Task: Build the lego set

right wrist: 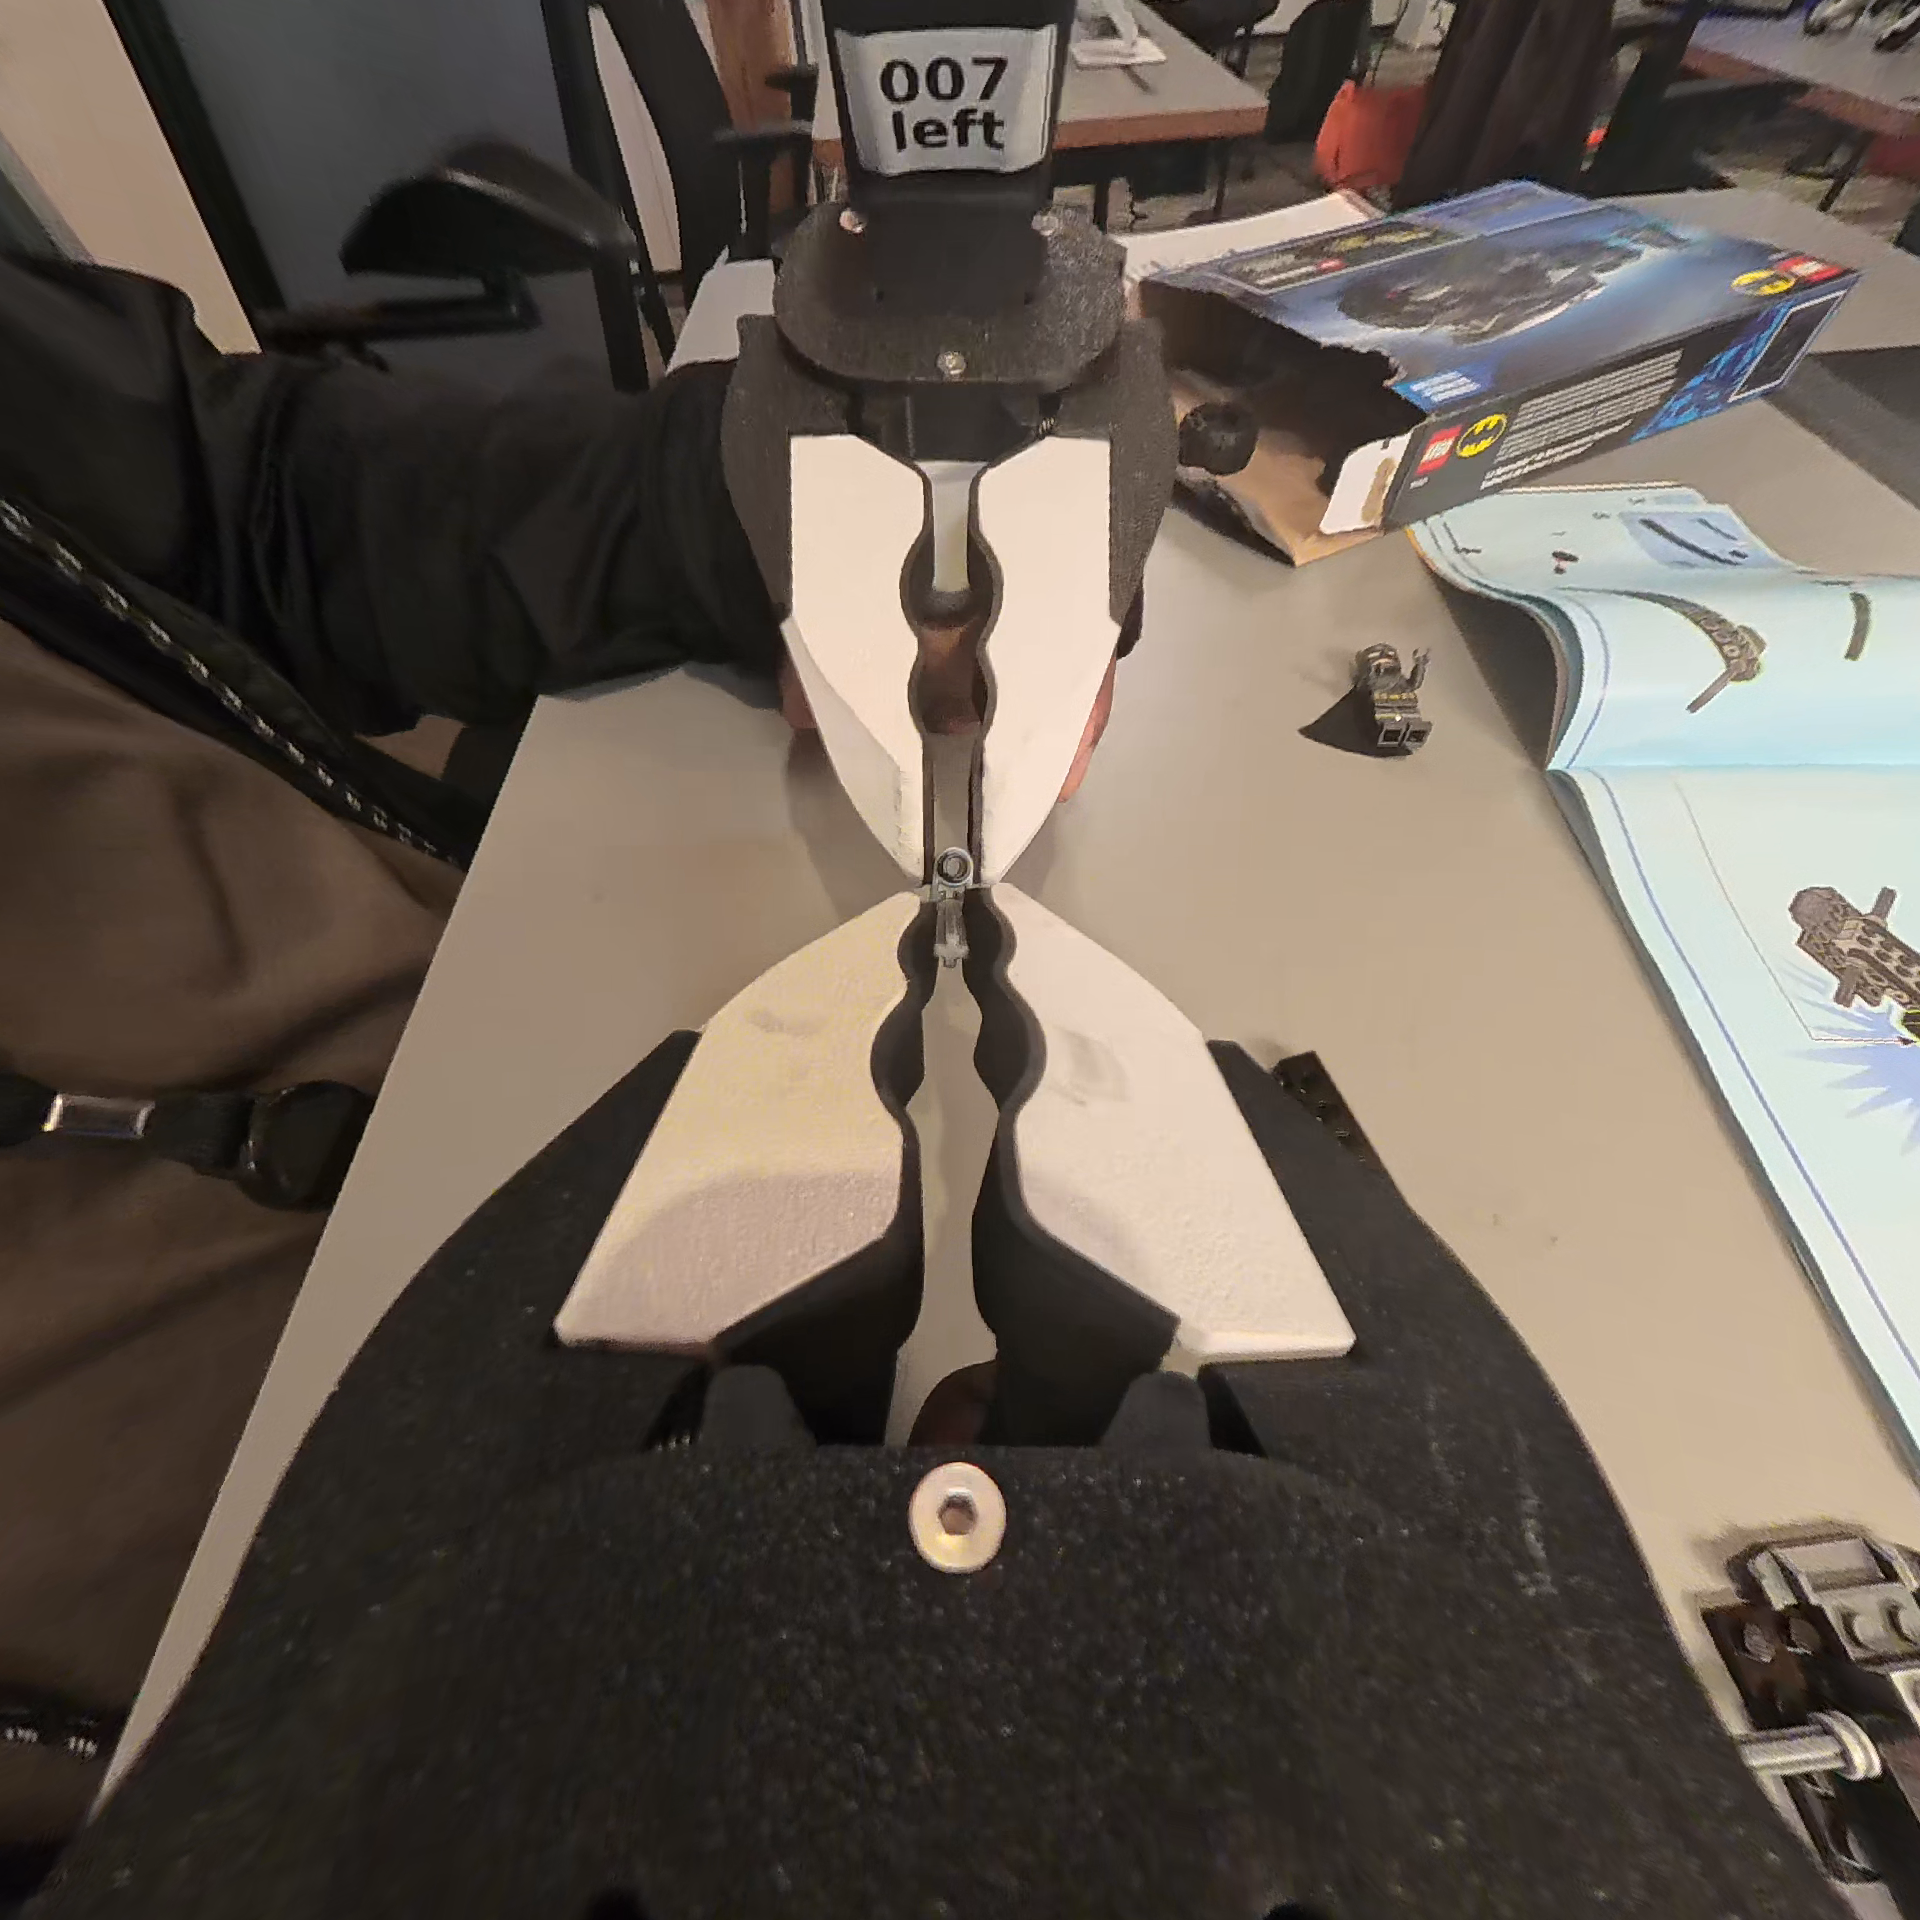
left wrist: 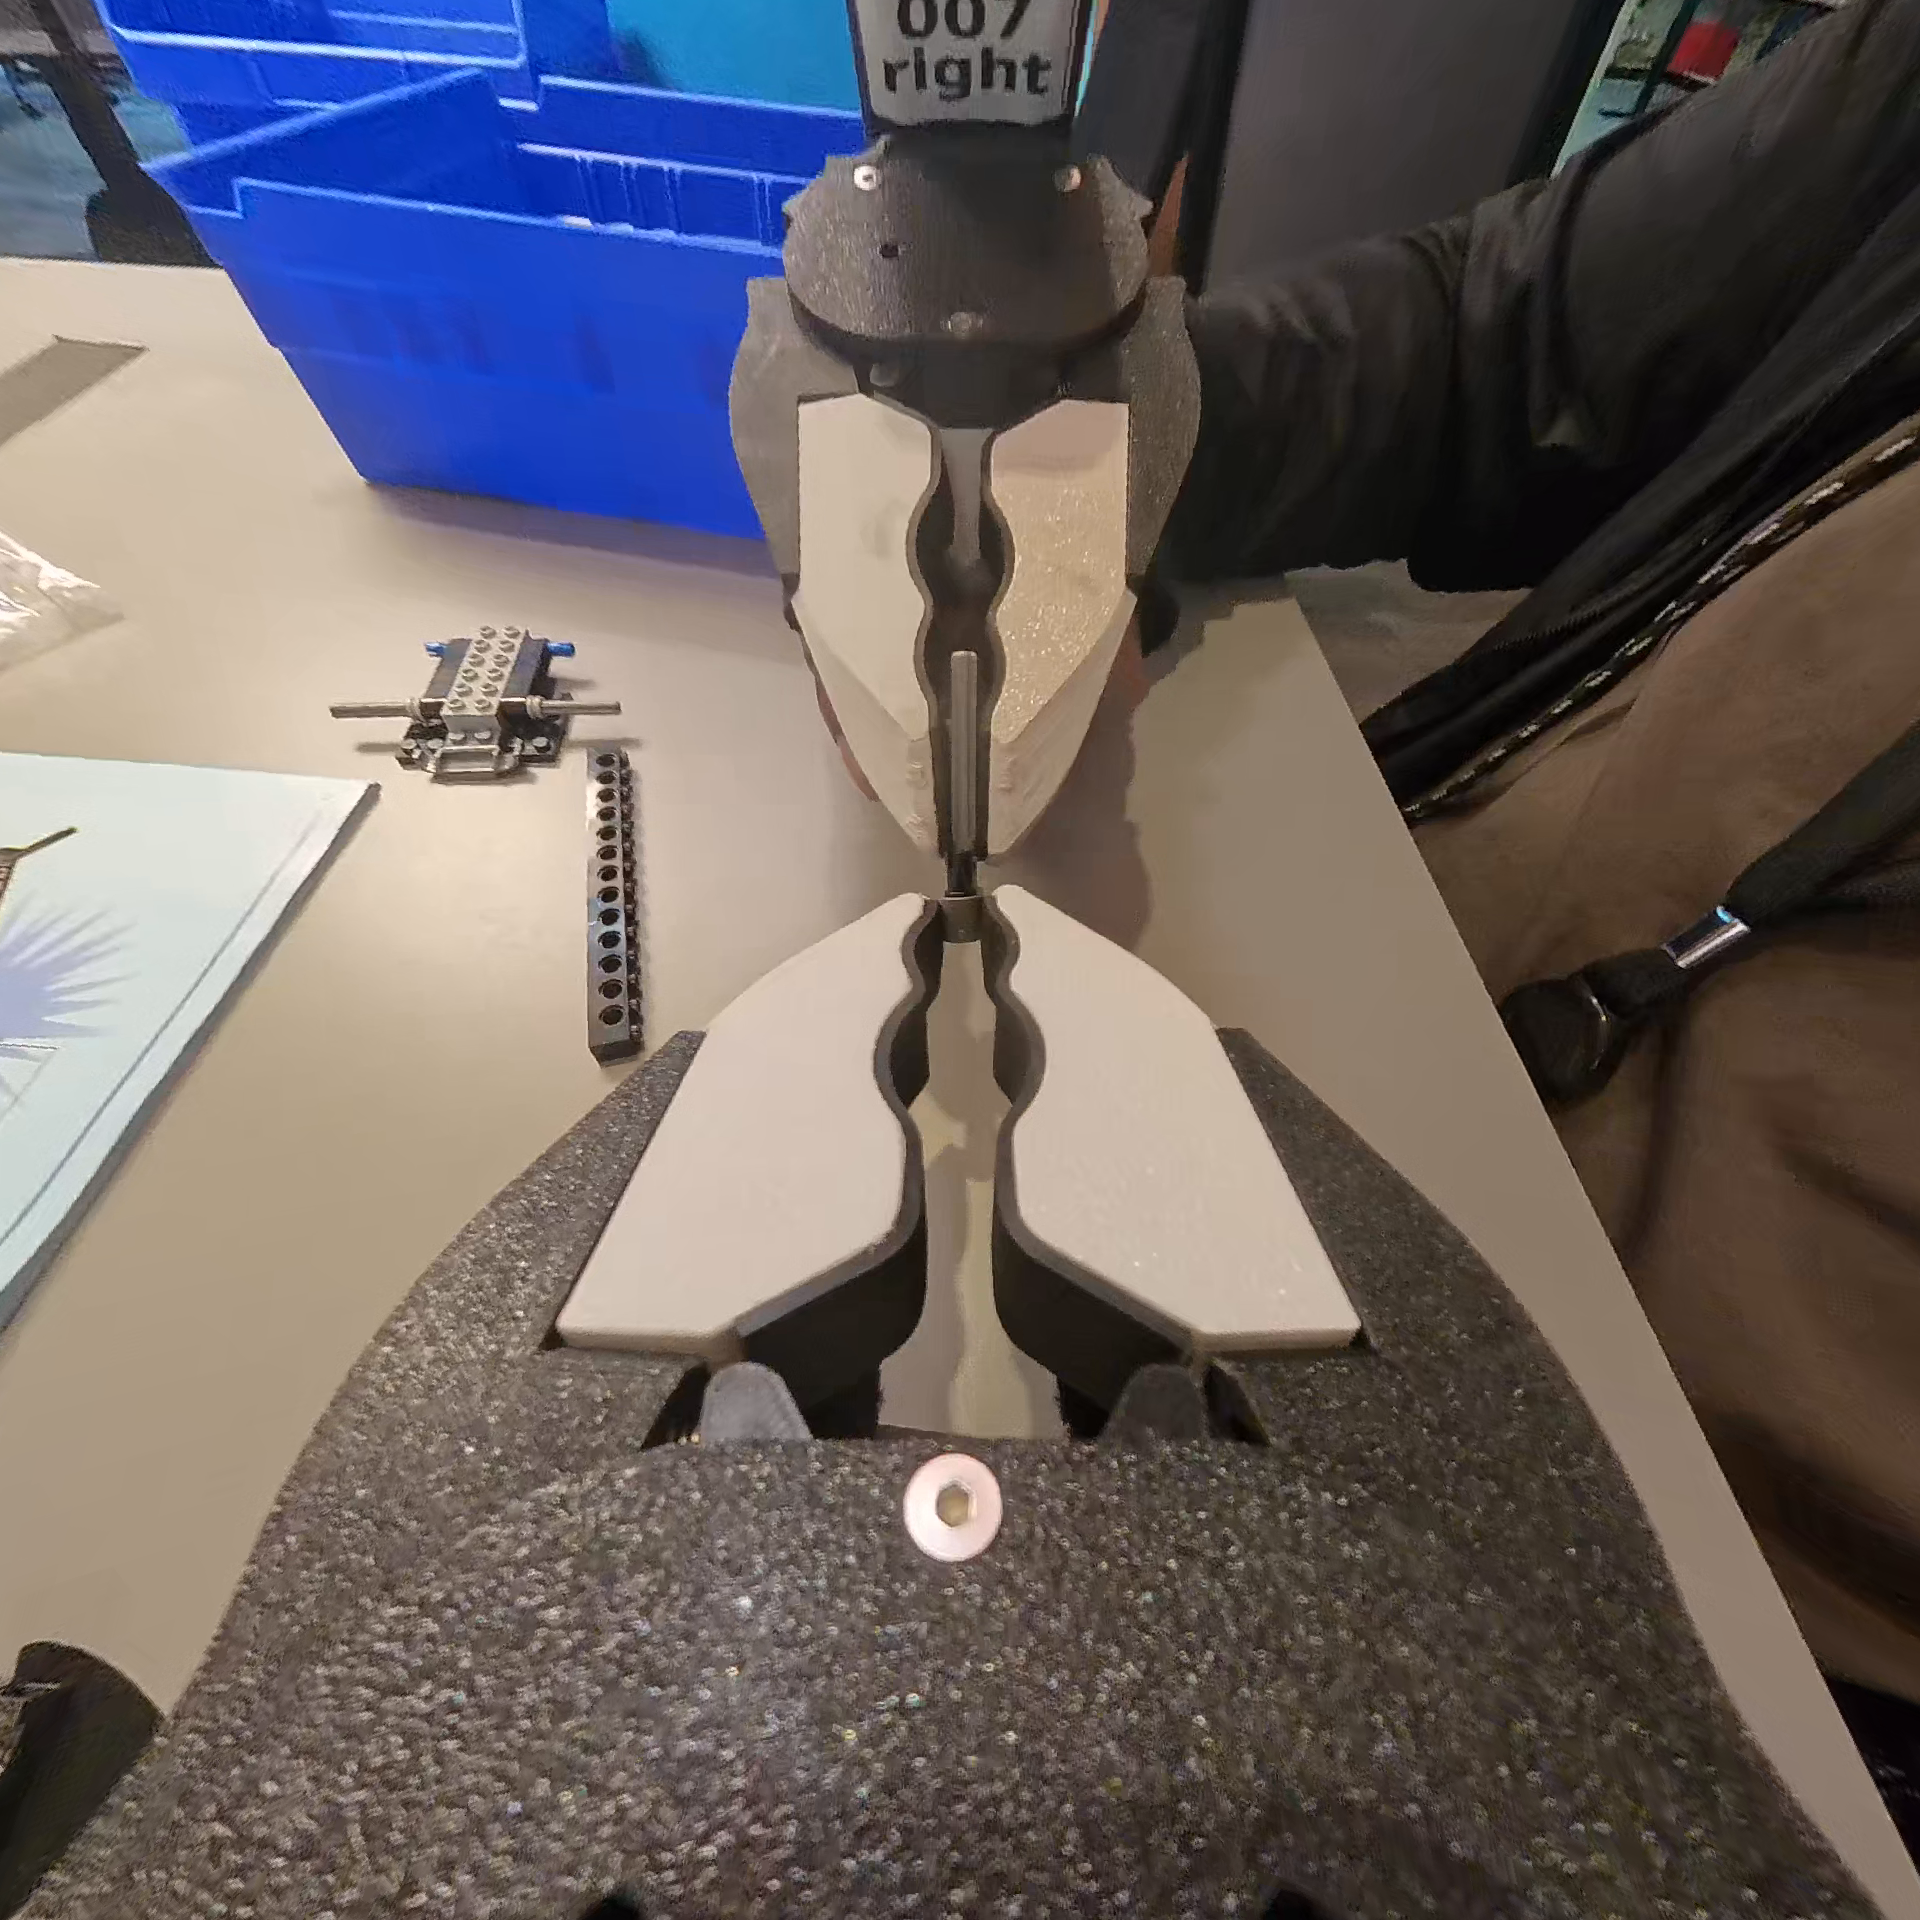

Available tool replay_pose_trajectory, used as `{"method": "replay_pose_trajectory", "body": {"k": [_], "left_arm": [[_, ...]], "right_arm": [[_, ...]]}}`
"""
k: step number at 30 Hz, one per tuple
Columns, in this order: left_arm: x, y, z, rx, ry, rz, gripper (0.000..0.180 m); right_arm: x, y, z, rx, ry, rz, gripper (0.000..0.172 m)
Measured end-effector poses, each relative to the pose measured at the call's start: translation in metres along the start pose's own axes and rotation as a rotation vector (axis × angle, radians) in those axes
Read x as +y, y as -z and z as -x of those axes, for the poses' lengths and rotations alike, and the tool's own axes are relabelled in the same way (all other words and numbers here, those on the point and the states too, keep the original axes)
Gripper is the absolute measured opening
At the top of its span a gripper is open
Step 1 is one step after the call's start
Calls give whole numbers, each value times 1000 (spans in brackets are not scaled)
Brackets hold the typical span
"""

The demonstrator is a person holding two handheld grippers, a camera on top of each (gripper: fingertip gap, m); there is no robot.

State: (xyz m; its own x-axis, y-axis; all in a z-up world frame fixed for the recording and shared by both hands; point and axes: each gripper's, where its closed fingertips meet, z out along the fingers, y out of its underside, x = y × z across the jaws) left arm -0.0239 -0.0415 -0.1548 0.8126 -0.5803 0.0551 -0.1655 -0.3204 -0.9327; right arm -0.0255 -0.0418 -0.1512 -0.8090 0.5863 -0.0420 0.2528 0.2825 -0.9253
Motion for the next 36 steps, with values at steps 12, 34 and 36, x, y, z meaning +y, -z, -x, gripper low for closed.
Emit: {"method": "replay_pose_trajectory", "body": {"k": [12,34,36], "left_arm": [[-6,2,2,-9,39,-46,7],[-39,15,5,44,160,-299,6],[-41,17,7,46,178,-323,6]], "right_arm": [[-4,1,-2,7,-21,-45,5],[-34,11,-6,-41,-187,-253,5],[-36,11,-7,-38,-205,-274,5]]}}
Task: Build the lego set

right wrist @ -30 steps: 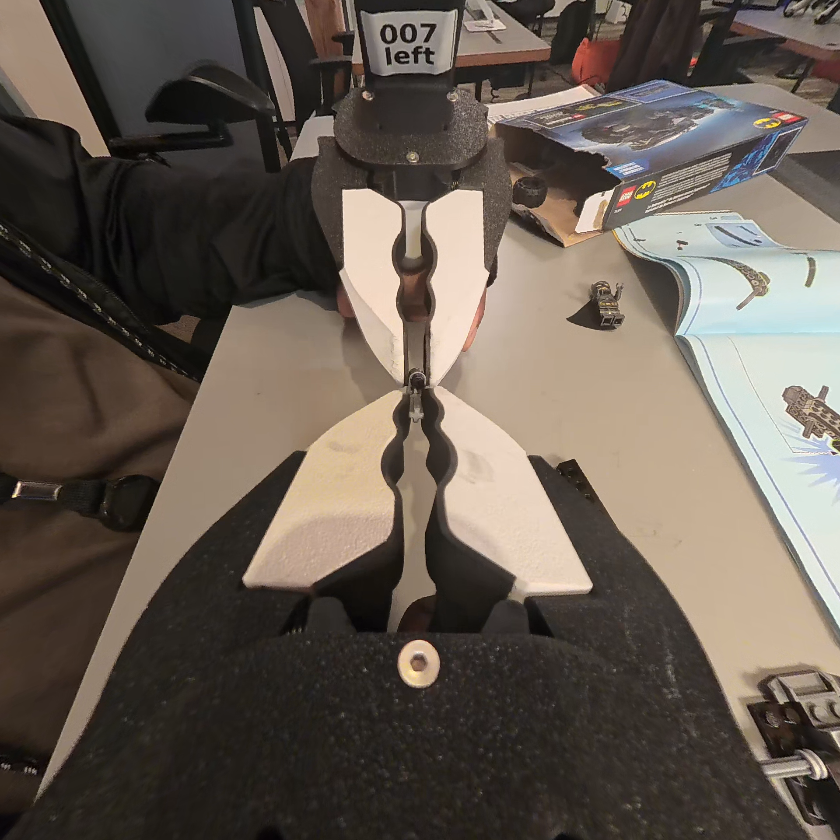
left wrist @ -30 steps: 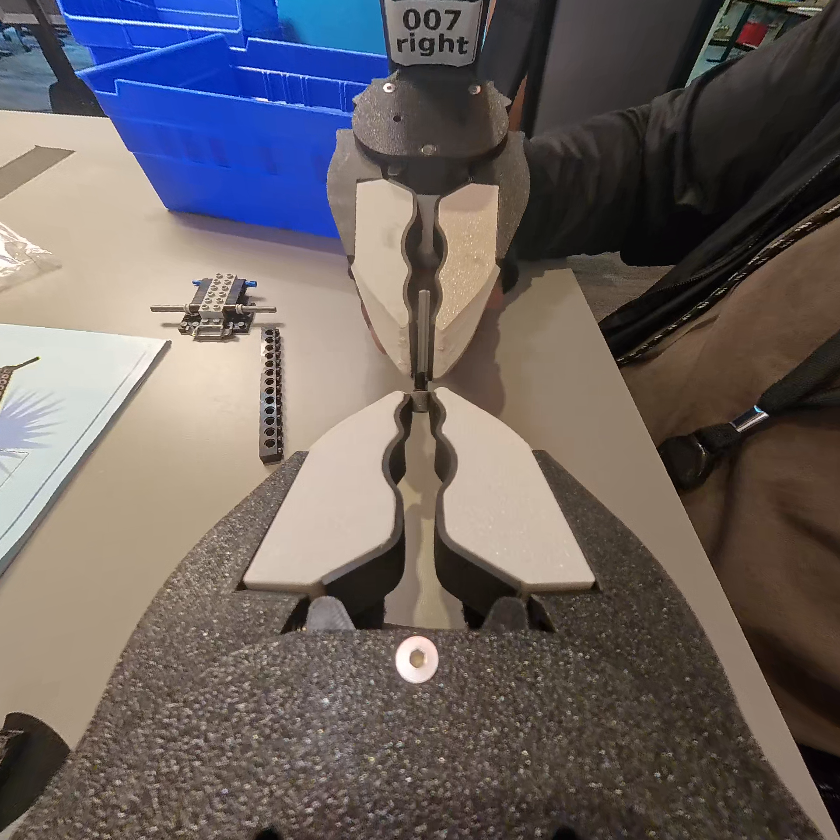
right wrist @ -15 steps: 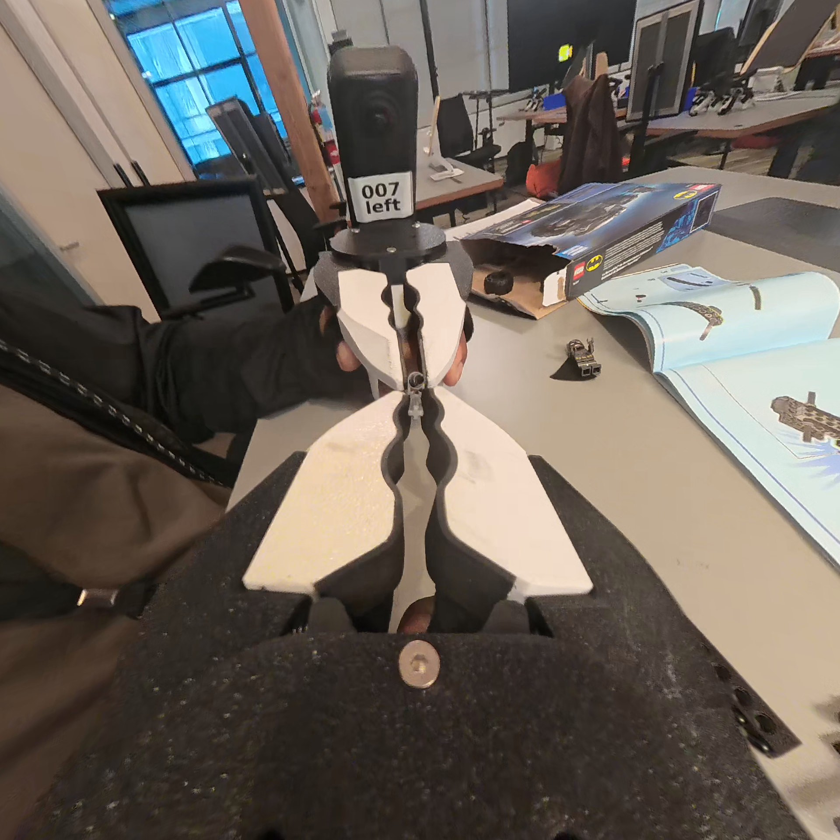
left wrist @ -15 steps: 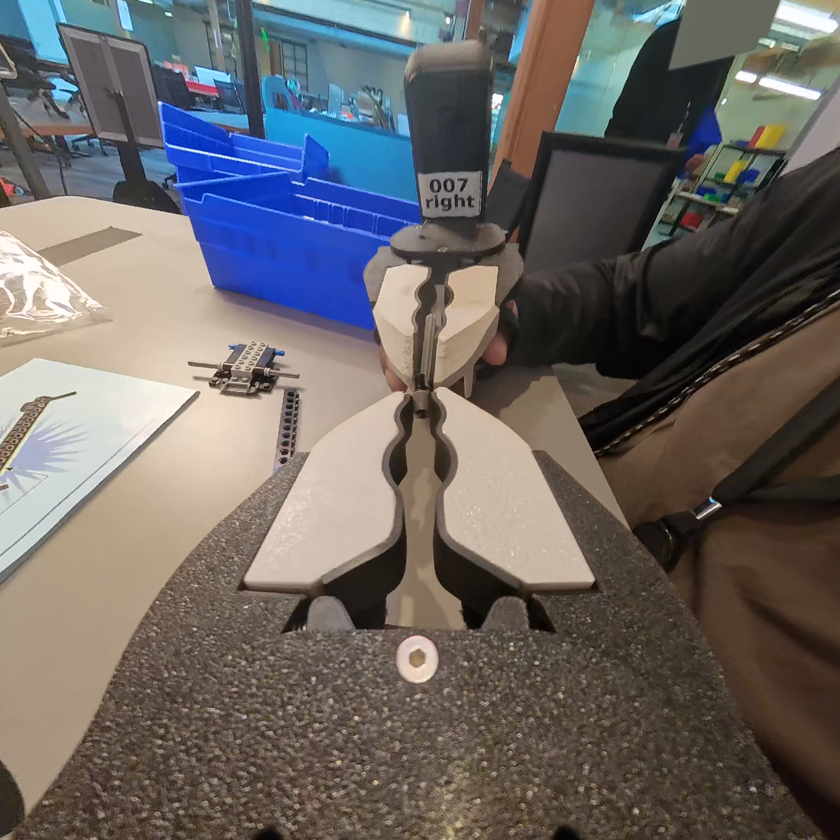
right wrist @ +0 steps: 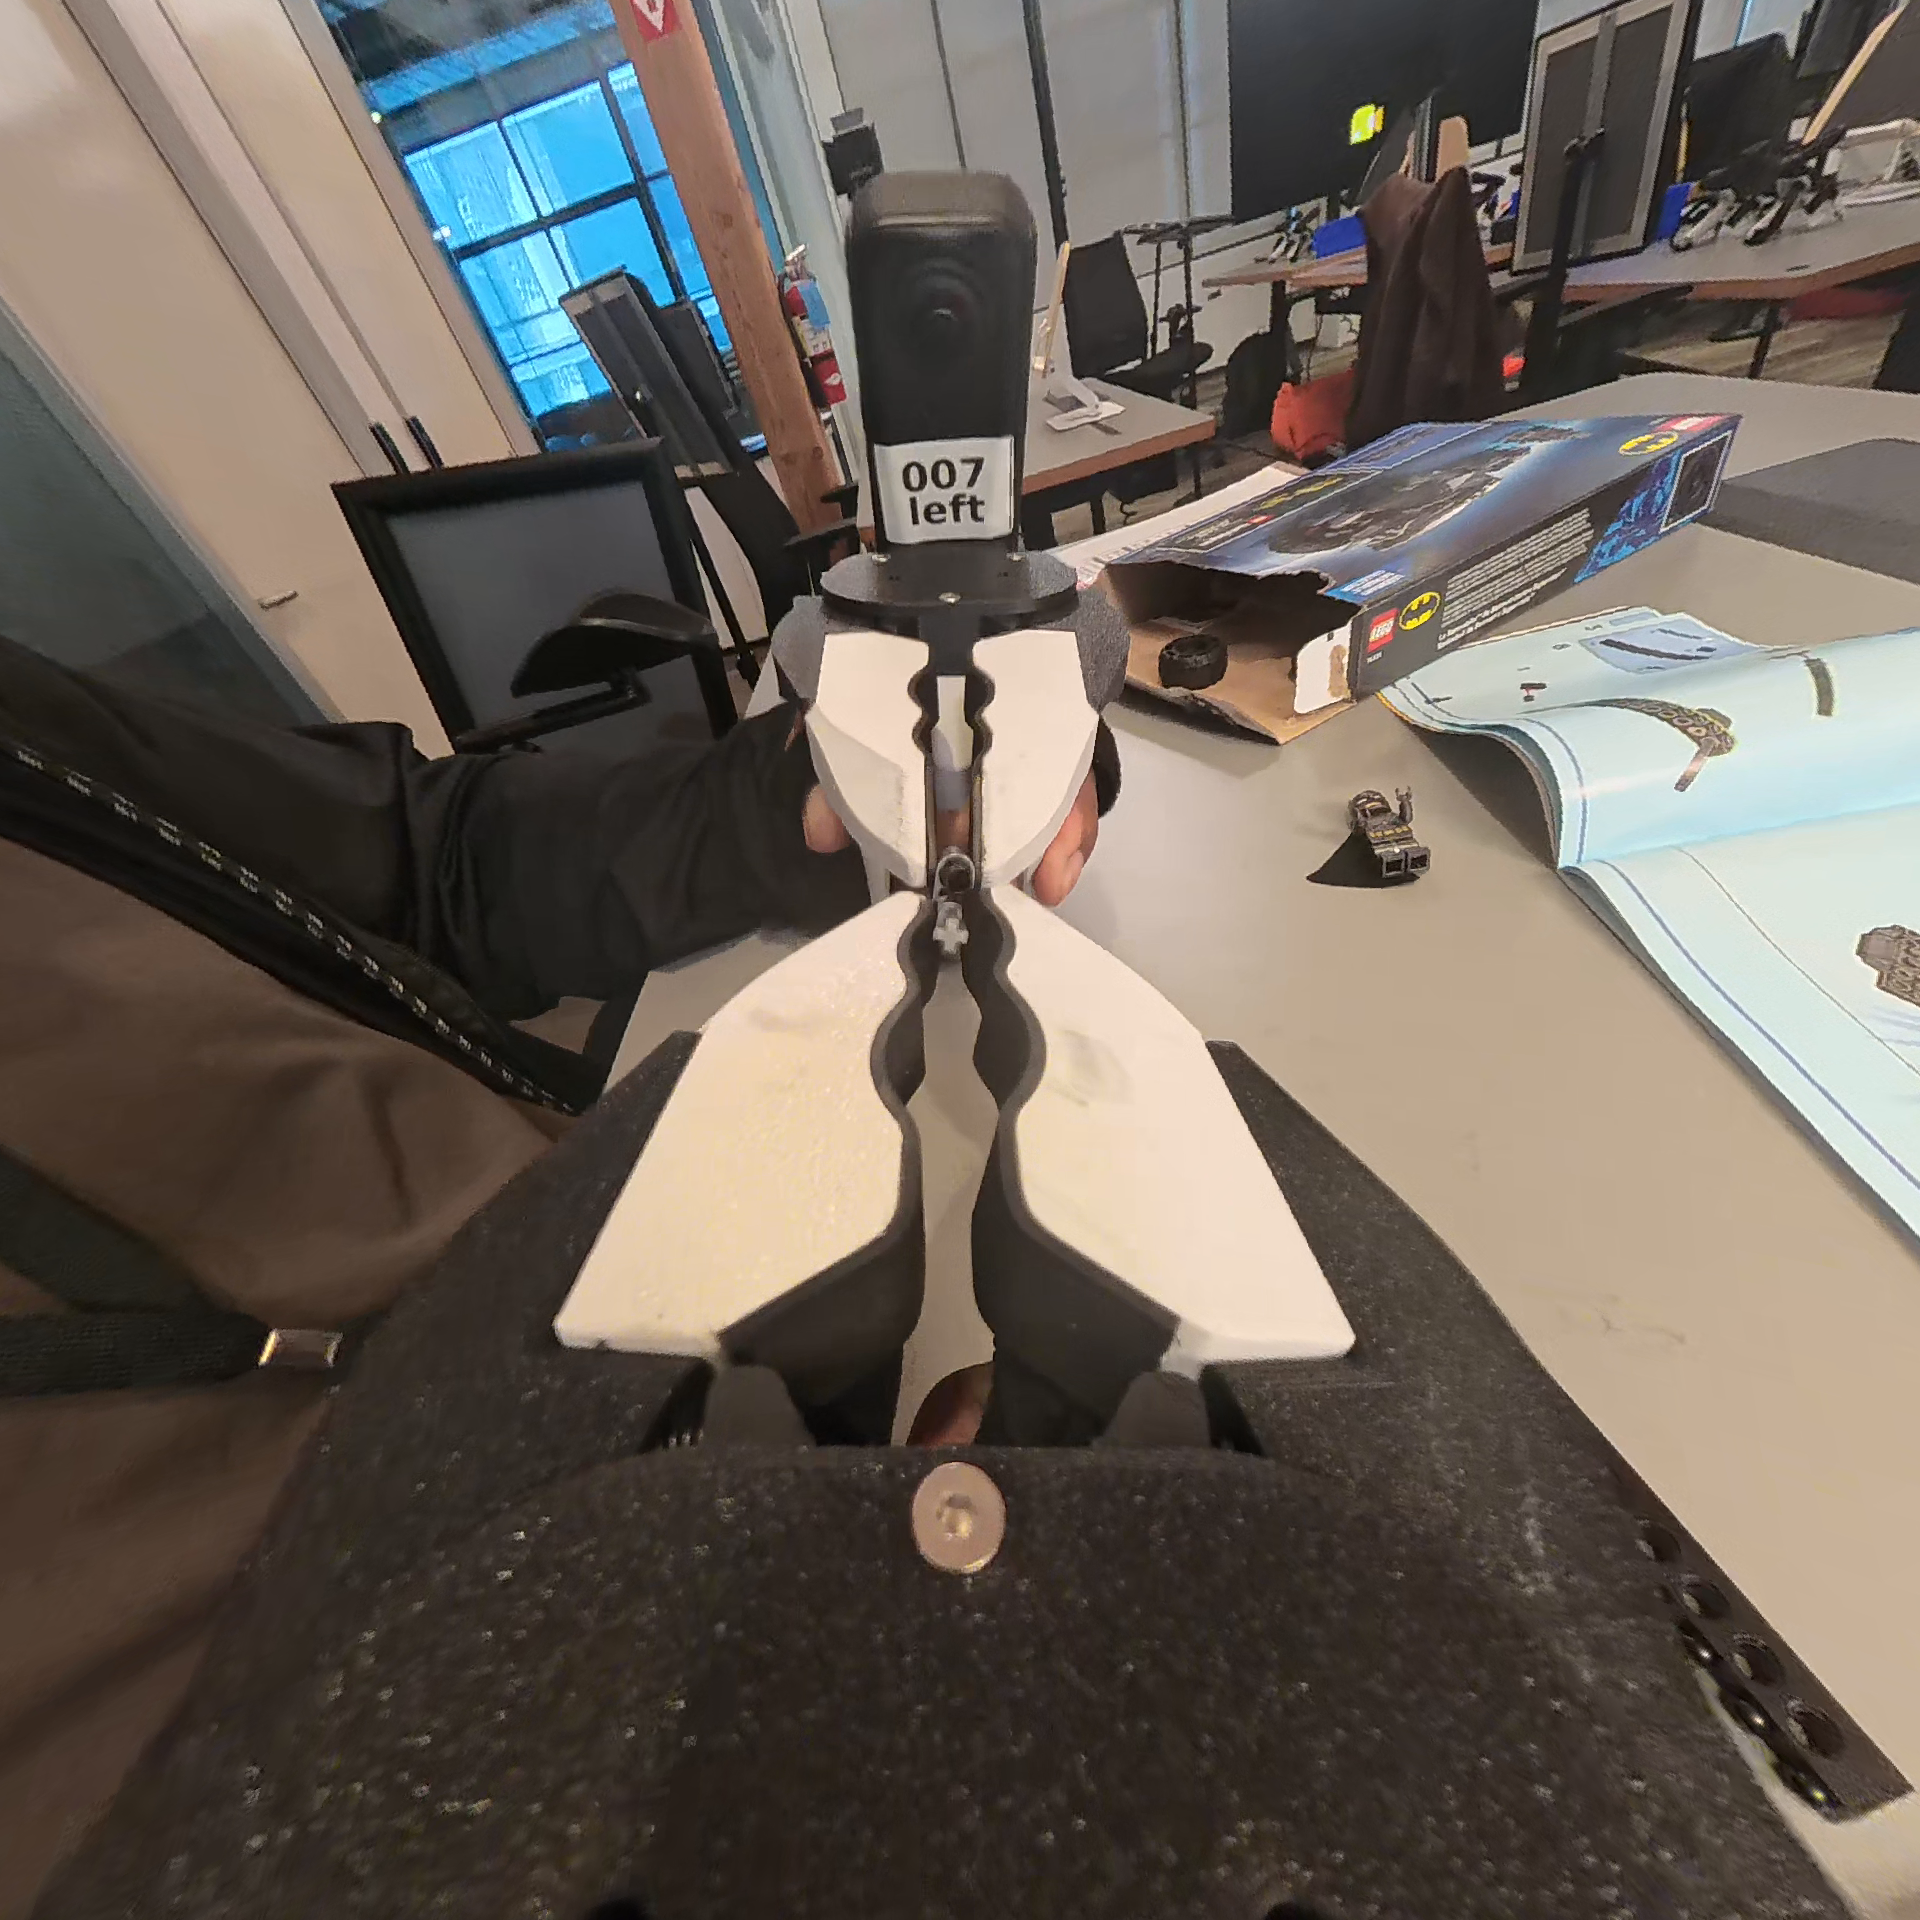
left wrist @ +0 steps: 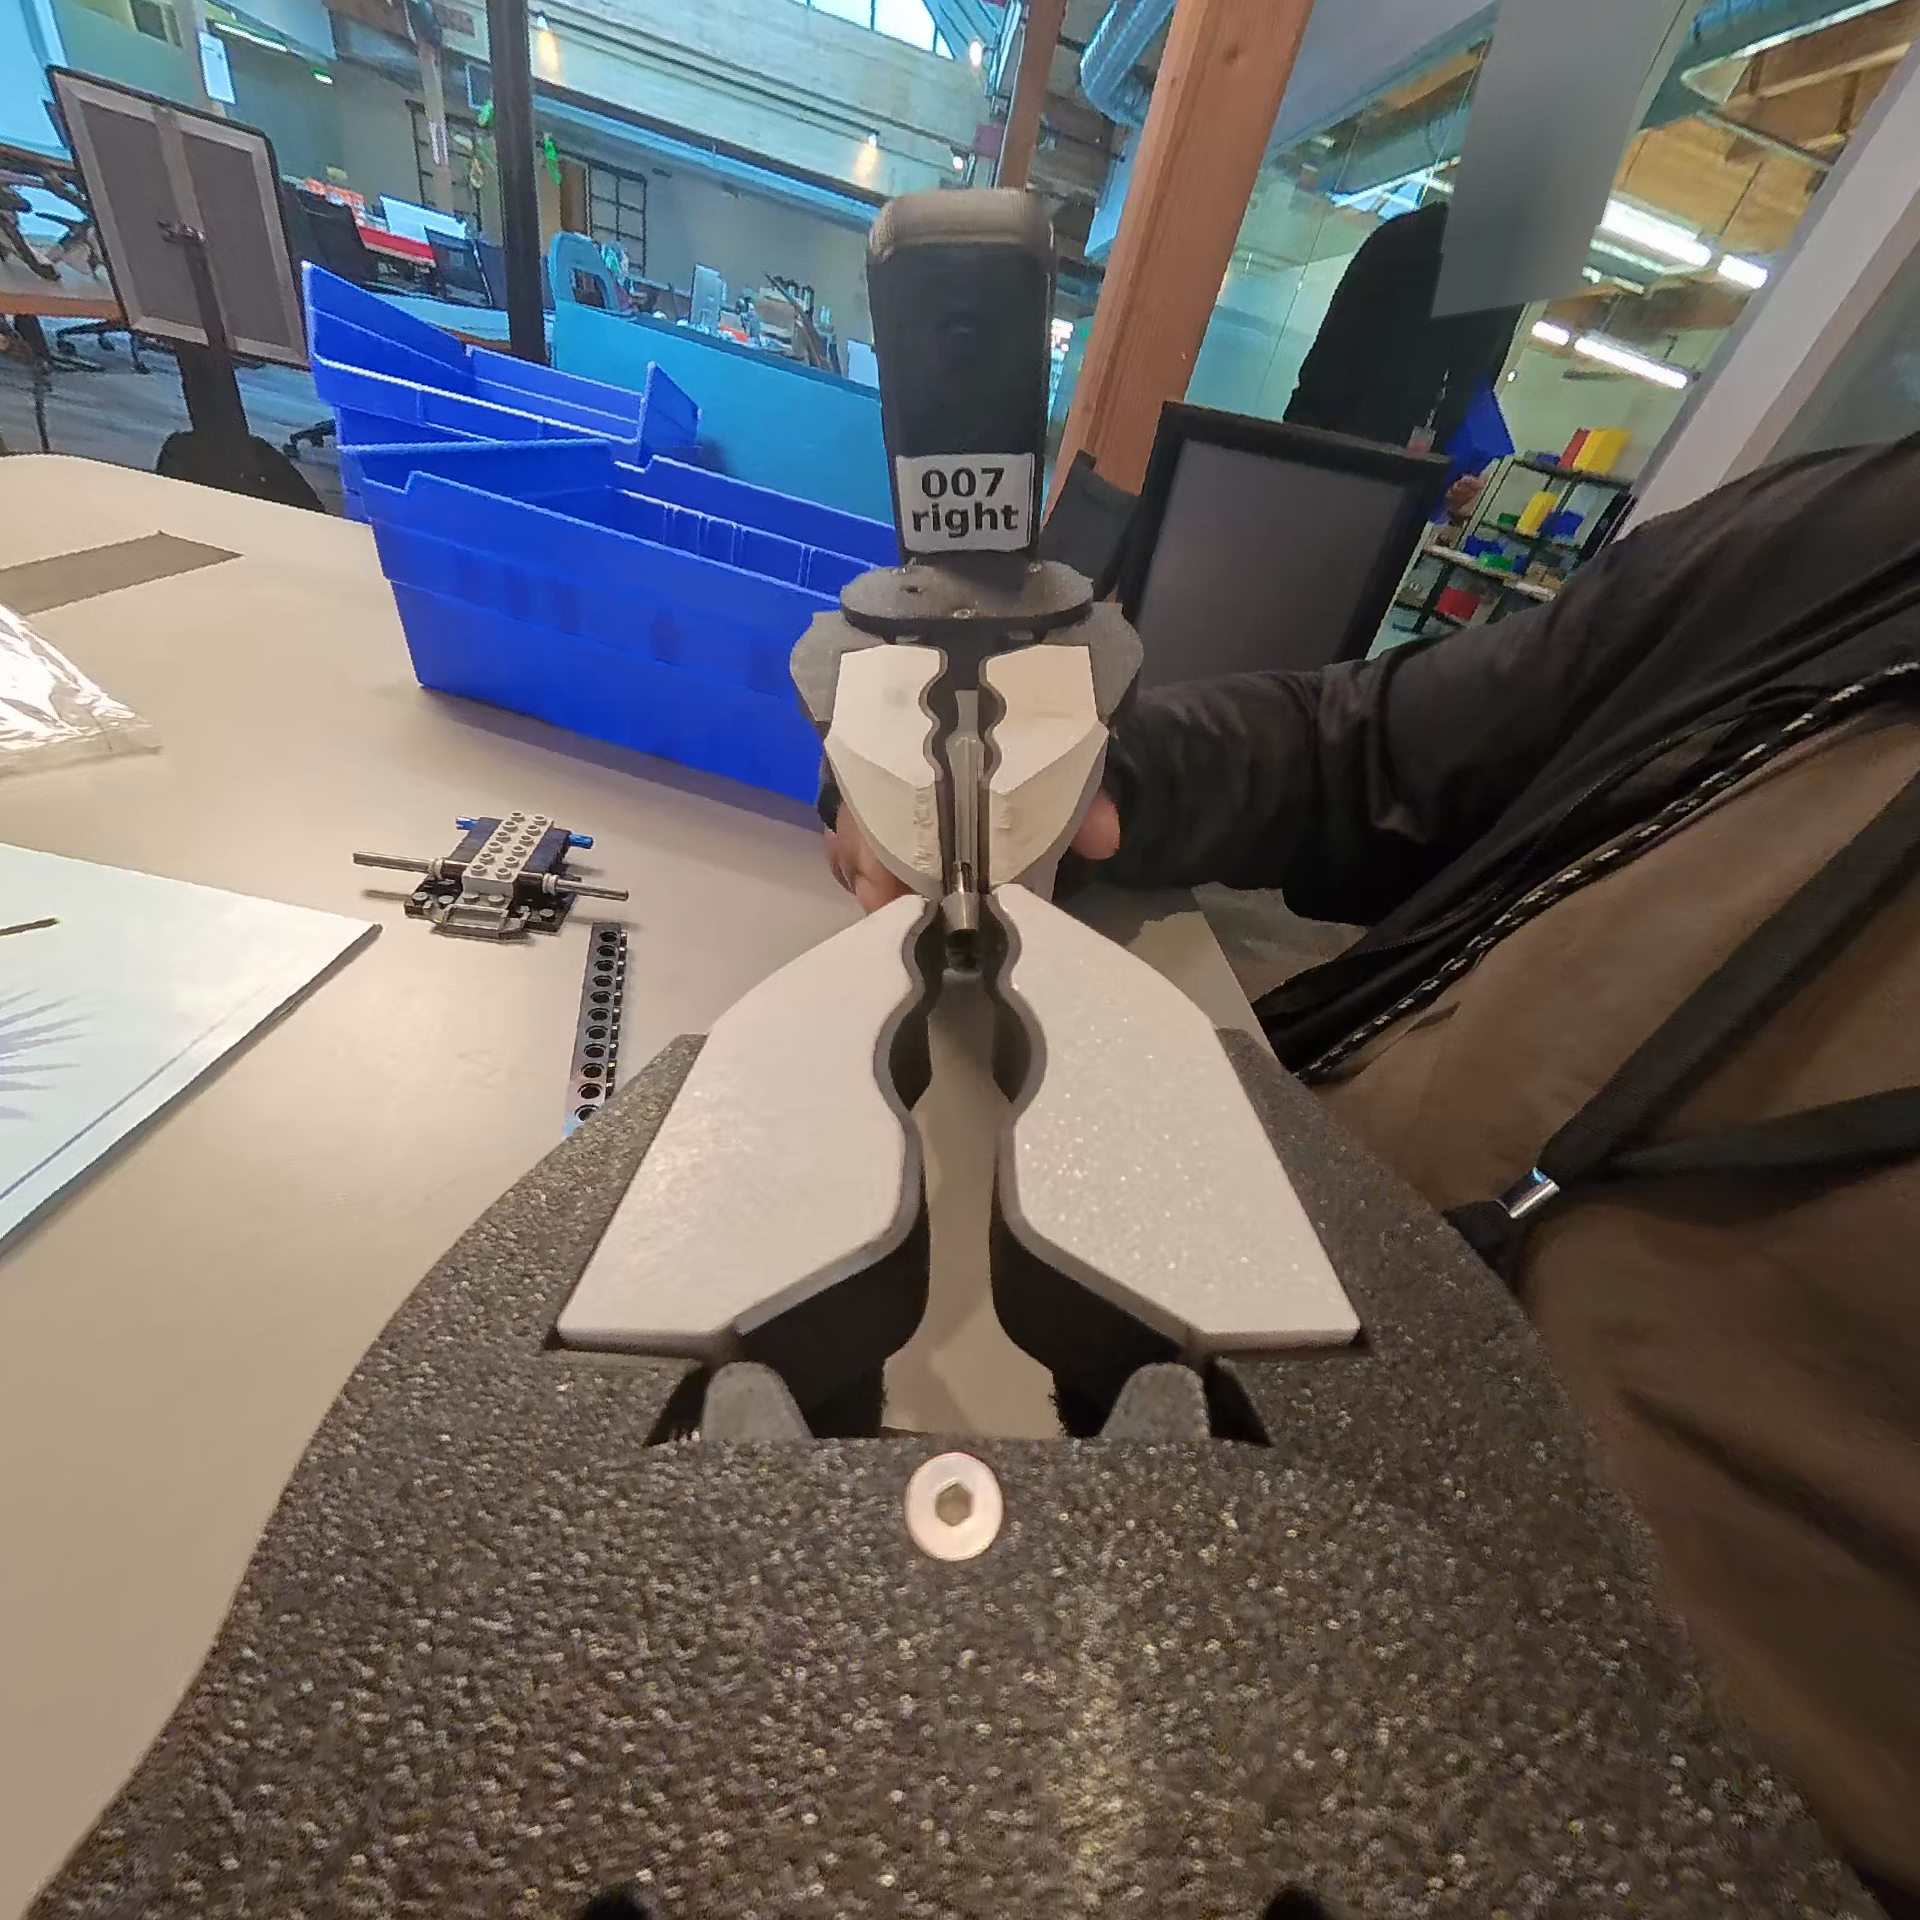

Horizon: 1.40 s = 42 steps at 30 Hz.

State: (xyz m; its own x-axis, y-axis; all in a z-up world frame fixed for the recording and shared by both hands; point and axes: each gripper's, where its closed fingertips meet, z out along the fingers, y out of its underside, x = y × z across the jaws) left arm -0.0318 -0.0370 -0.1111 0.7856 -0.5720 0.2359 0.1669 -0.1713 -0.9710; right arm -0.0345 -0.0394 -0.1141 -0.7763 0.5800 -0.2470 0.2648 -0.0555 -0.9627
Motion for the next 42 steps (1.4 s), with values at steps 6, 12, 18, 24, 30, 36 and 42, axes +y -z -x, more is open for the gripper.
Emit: {"method": "replay_pose_trajectory", "body": {"k": [6,12,18,24,30,36,42], "left_arm": [[-12,3,9,-38,53,-103,7],[-26,4,19,-94,113,-233,6],[-31,3,15,-59,131,-275,6],[-40,5,17,-68,167,-375,6],[-48,8,28,-155,214,-492,6],[-56,7,31,-246,293,-657,6],[-63,4,24,-222,383,-776,6]], "right_arm": [[-11,-1,-8,55,-78,-98,5],[-23,-1,-17,111,-168,-201,5],[-26,0,-12,61,-195,-233,5],[-34,-2,-13,63,-241,-318,5],[-42,-4,-22,158,-274,-402,5],[-48,0,-23,236,-333,-508,5],[-52,5,-15,269,-337,-565,5]]}}
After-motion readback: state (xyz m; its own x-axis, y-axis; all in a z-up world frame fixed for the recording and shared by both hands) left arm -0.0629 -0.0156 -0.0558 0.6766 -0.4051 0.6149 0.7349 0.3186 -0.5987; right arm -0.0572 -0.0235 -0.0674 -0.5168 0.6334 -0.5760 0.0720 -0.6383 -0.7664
